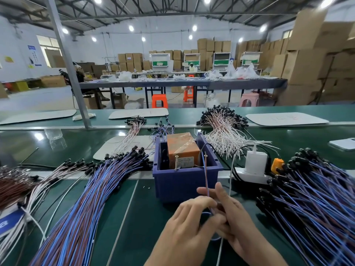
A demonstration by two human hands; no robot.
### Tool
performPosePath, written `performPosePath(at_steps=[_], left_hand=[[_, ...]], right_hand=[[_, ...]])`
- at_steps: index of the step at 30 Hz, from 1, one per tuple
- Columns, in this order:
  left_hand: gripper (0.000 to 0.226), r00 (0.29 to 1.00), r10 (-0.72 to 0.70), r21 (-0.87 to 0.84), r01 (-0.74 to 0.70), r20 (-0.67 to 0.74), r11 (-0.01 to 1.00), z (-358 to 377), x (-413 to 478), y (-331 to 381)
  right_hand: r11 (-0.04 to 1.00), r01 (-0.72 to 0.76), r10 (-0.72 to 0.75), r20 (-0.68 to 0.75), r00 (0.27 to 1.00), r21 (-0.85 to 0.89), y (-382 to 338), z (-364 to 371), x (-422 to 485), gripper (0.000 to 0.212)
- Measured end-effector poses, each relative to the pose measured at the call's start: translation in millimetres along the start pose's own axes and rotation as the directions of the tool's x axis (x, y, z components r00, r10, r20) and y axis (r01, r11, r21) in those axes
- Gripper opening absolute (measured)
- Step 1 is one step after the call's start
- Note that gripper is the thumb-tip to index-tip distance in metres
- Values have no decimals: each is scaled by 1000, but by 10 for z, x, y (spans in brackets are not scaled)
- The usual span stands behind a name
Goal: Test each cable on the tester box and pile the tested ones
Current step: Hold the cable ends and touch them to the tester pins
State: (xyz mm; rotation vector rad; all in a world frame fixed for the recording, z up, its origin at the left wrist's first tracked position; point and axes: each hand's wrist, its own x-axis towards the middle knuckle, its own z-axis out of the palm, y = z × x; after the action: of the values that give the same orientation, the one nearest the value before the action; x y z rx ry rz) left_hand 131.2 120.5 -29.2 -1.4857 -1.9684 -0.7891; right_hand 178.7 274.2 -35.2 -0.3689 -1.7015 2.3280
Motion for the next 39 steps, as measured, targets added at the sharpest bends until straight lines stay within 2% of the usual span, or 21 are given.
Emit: performPosePath(at_steps=[2,5,10,13,16,20,25,28,30,31,33,36,39], left_hand=[[20,1000,0,-22,1,30,1000,-6,-7,17],[18,995,88,-31,-89,-48,996,20,-13,13],[21,986,22,-118,-42,-166,992,130,-48,-40],[17,961,-112,-240,50,-252,969,168,-46,-49],[15,906,-299,-367,180,-301,913,131,-13,-41],[34,826,-453,-462,274,-335,843,83,35,10],[49,732,-655,-696,370,-190,616,-30,97,7],[48,663,-733,-779,376,-153,502,-139,155,-163],[43,627,-778,-865,370,-37,340,-166,171,-263],[41,627,-778,-883,385,38,267,-160,168,-283],[34,656,-736,-877,441,169,192,-106,147,-249],[29,709,-635,-839,516,305,174,12,111,-77],[26,714,-579,-825,552,394,120,98,89,55]], right_hand=[[999,20,-20,-13,1000,-35,-9,-6,-9,56],[996,60,-62,-31,998,-70,9,-9,7,57],[985,119,-115,35,993,-128,57,16,33,53],[966,169,-154,88,984,-197,50,45,45,55],[920,209,-182,111,977,-332,68,58,50,55],[910,179,-131,149,980,-374,106,129,50,54],[983,94,-63,197,978,-156,61,220,12,24],[996,56,-48,122,991,-67,23,199,-6,31],[997,53,-56,50,997,49,-7,154,-13,37],[993,69,-72,22,997,98,-22,133,-15,40],[984,126,-126,-5,992,123,-35,129,-9,46],[979,197,-196,-20,980,52,1,171,13,65],[979,197,-199,-40,979,-43,35,199,19,73]])
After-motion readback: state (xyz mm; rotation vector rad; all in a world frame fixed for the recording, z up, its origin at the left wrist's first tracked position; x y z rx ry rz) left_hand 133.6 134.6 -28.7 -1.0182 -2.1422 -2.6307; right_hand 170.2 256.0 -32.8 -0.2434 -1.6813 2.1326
